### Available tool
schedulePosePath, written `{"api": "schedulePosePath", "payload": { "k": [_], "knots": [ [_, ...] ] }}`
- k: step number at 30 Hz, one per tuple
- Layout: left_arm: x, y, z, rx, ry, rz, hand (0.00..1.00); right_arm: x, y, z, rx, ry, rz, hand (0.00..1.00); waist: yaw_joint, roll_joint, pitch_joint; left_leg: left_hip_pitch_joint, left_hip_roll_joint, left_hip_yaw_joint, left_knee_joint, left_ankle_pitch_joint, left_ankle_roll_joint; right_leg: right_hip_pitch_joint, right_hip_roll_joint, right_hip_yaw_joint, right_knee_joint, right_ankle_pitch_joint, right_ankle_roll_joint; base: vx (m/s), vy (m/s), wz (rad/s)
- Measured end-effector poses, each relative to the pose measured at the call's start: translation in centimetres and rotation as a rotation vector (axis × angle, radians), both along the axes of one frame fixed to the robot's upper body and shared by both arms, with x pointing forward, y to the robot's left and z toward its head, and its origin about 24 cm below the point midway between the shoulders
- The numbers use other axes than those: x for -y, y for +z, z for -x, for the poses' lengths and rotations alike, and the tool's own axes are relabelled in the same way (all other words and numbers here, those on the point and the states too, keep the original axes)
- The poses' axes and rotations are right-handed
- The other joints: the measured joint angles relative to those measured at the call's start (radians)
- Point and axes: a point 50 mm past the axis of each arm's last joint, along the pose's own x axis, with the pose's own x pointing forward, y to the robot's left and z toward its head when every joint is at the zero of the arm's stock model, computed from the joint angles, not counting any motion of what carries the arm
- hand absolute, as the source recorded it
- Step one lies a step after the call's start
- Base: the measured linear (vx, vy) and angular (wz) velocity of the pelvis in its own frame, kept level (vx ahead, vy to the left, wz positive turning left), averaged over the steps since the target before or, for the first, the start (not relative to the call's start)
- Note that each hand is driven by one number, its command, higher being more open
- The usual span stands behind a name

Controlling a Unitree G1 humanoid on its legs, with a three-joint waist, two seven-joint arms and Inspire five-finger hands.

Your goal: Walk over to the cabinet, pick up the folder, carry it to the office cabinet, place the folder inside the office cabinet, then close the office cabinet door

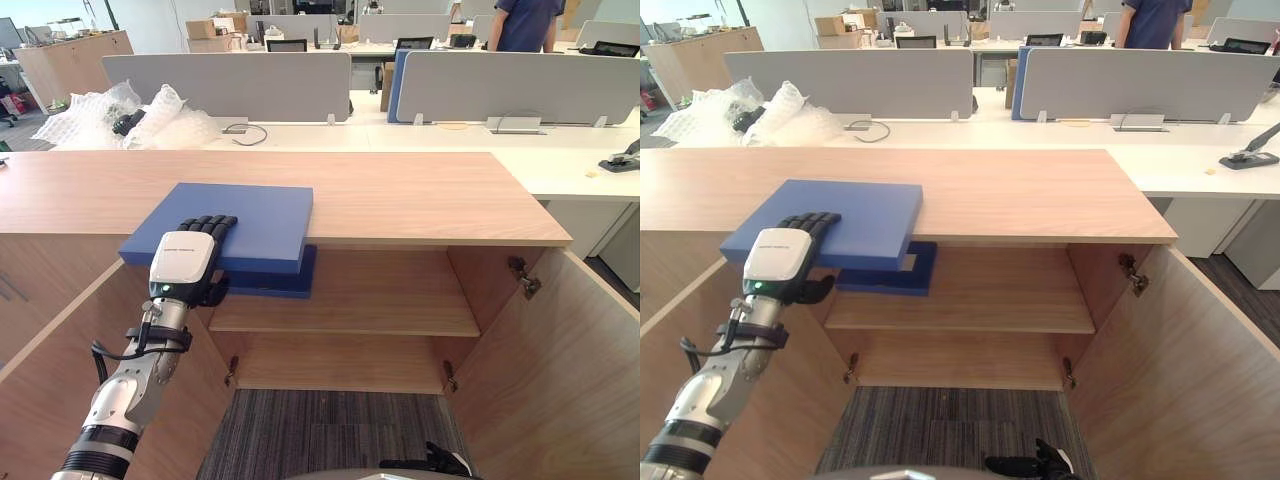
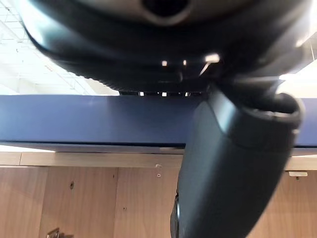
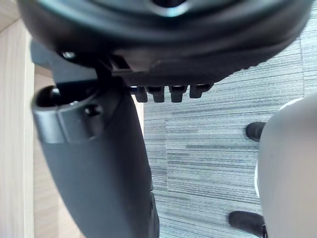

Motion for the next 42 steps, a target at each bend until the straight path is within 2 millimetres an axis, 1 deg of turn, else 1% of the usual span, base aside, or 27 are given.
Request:
{"api": "schedulePosePath", "payload": {
  "k": [3,7,11,14,18,20,23,24,25,27,28,30,31,32,33,34,35,36,38,39,40,42],
  "knots": [
    [0.0,1.1,-0.9,0.054,0.008,-0.004,0.00,0.0,0.0,0.0,0.001,-0.001,0.002,1.00,-0.003,0.006,-0.003,0.000,0.000,0.004,0.000,0.000,0.000,-0.001,0.000,0.004,-0.002,0.003,0.000,-0.01,-0.004,-0.03],
    [0.0,2.4,-1.7,0.140,0.025,-0.003,0.00,0.1,0.0,-0.1,0.001,-0.001,0.005,1.00,-0.008,0.009,-0.005,-0.001,0.000,0.011,-0.001,0.000,0.000,-0.001,0.001,0.011,-0.013,0.012,0.000,-0.01,-0.003,-0.05],
    [-0.5,1.9,-1.9,0.132,0.061,-0.010,0.00,0.1,0.1,-0.3,0.005,-0.001,0.006,1.00,-0.021,0.010,-0.006,0.000,0.000,0.022,-0.001,0.000,0.000,-0.002,0.001,0.019,-0.020,0.019,0.000,-0.02,-0.001,-0.07],
    [-0.9,2.0,-2.3,0.133,0.088,-0.033,0.00,0.1,0.1,-0.4,0.008,-0.001,0.009,1.00,-0.032,0.010,-0.006,0.001,0.000,0.026,-0.001,0.001,0.001,-0.002,0.001,0.023,-0.022,0.022,0.001,-0.02,-0.004,-0.05],
    [-1.0,1.8,-2.6,0.139,0.113,-0.023,0.00,0.1,0.1,-0.4,0.009,-0.003,0.013,1.00,-0.034,0.010,-0.006,0.001,0.000,0.030,-0.001,0.001,0.001,-0.002,0.001,0.028,-0.026,0.026,0.002,-0.01,-0.006,-0.03],
    [-0.5,1.9,-2.7,0.147,0.114,-0.003,0.00,0.1,0.1,-0.4,0.009,-0.004,0.013,1.00,-0.034,0.010,-0.006,0.001,-0.001,0.030,-0.001,0.001,0.001,-0.002,0.001,0.028,-0.027,0.026,0.002,0.00,0.000,0.00],
    [1.2,2.3,-2.1,0.181,0.079,0.060,0.00,0.1,0.1,-0.4,0.009,-0.008,0.013,1.00,-0.031,0.007,0.000,-0.002,-0.001,0.027,-0.001,0.001,0.002,-0.003,0.001,0.025,-0.028,0.026,0.002,0.00,-0.008,0.02],
    [2.8,2.8,-1.2,0.222,0.033,0.146,0.00,0.1,0.1,-0.4,0.010,-0.022,0.011,1.00,-0.030,0.005,0.004,-0.004,-0.002,0.025,-0.001,0.001,0.002,-0.004,0.000,0.025,-0.028,0.026,0.002,0.00,0.000,0.00],
    [3.5,3.0,-0.7,0.241,0.006,0.195,0.00,0.2,0.1,-0.4,0.008,-0.038,0.009,1.00,-0.029,0.005,0.004,-0.006,-0.002,0.025,-0.001,0.001,0.002,-0.006,0.000,0.026,-0.028,0.026,0.002,0.01,-0.010,0.04],
    [6.3,4.7,1.5,0.321,-0.153,0.498,0.00,0.2,0.0,-0.2,0.010,-0.116,-0.006,1.00,-0.028,0.005,0.004,-0.019,-0.001,0.025,0.002,0.001,0.002,-0.020,0.000,0.029,-0.021,0.026,0.002,0.00,0.000,0.00],
    [6.8,5.1,2.0,0.327,-0.205,0.600,0.00,0.2,0.0,-0.2,0.015,-0.149,-0.015,1.00,-0.028,0.006,0.004,-0.021,-0.001,0.025,0.003,0.001,0.002,-0.022,0.000,0.031,-0.019,0.026,0.002,0.00,-0.008,-0.07],
    [8.2,5.6,4.0,0.318,-0.356,0.953,0.00,0.0,0.2,-0.7,0.049,-0.255,-0.045,1.00,-0.032,0.006,0.005,-0.020,0.001,0.026,0.012,-0.002,0.006,-0.024,0.001,0.046,-0.013,0.026,0.001,-0.01,-0.011,-0.16],
    [8.3,5.5,4.4,0.303,-0.388,1.059,0.00,-0.1,0.3,-1.1,0.069,-0.282,-0.052,1.00,-0.032,0.007,0.005,-0.020,0.002,0.027,0.015,-0.004,0.006,-0.025,0.001,0.051,-0.013,0.026,0.001,-0.03,-0.014,-0.20],
    [8.3,5.3,4.9,0.269,-0.437,1.253,0.00,-0.2,0.8,-2.0,0.126,-0.330,-0.063,1.00,-0.034,0.010,0.009,-0.021,0.006,0.028,0.022,-0.010,0.002,-0.027,0.004,0.055,-0.010,0.026,0.001,-0.03,-0.012,-0.13],
    [8.3,5.1,5.1,0.247,-0.460,1.349,0.00,-0.2,1.2,-2.6,0.165,-0.345,-0.066,1.00,-0.035,0.012,0.012,-0.021,0.008,0.028,0.023,-0.012,0.002,-0.027,0.005,0.057,-0.007,0.026,0.001,-0.07,-0.018,-0.11],
    [8.1,4.8,5.7,0.220,-0.486,1.503,0.00,-0.1,2.2,-4.1,0.255,-0.354,-0.067,1.00,-0.036,0.013,0.019,-0.021,0.010,0.030,0.028,-0.013,0.001,-0.029,0.007,0.060,-0.002,0.025,0.001,-0.07,-0.013,-0.07],
    [8.0,4.6,6.4,0.197,-0.504,1.612,0.00,0.1,3.6,-5.7,0.353,-0.353,-0.068,1.00,-0.036,0.012,0.025,-0.023,0.011,0.031,0.034,-0.016,0.001,-0.033,0.008,0.064,0.002,0.024,0.000,-0.07,-0.011,-0.07],
    [7.9,4.4,6.7,0.181,-0.517,1.664,0.00,0.2,4.3,-6.6,0.406,-0.351,-0.065,1.00,-0.035,0.011,0.025,-0.027,0.012,0.031,0.037,-0.018,0.001,-0.038,0.008,0.065,0.005,0.024,0.000,-0.05,-0.005,-0.05],
    [7.2,4.0,7.6,0.148,-0.556,1.789,0.00,1.1,8.1,-9.9,0.630,-0.372,-0.048,1.00,-0.030,0.009,0.027,-0.042,0.012,0.031,0.046,-0.019,0.001,-0.056,0.008,0.068,0.012,0.024,0.000,-0.06,-0.004,-0.02],
    [7.0,4.0,7.8,0.151,-0.558,1.804,0.00,1.3,9.1,-10.5,0.687,-0.383,-0.043,1.00,-0.030,0.009,0.028,-0.043,0.012,0.031,0.048,-0.019,0.001,-0.056,0.008,0.068,0.013,0.024,0.000,-0.04,0.000,0.00],
    [6.6,4.1,8.1,0.166,-0.568,1.832,0.00,1.9,11.2,-11.6,0.797,-0.394,-0.024,1.00,-0.030,0.007,0.029,-0.045,0.012,0.030,0.052,-0.020,0.001,-0.056,0.008,0.068,0.013,0.024,0.000,0.00,0.000,0.00],
    [5.6,4.9,8.5,0.233,-0.603,1.856,0.00,3.4,15.3,-13.1,1.004,-0.431,0.033,1.00,-0.031,0.001,0.031,-0.052,0.011,0.029,0.062,-0.021,0.001,-0.056,0.007,0.068,0.013,0.025,0.001,0.00,0.000,0.00]
  ]
}}
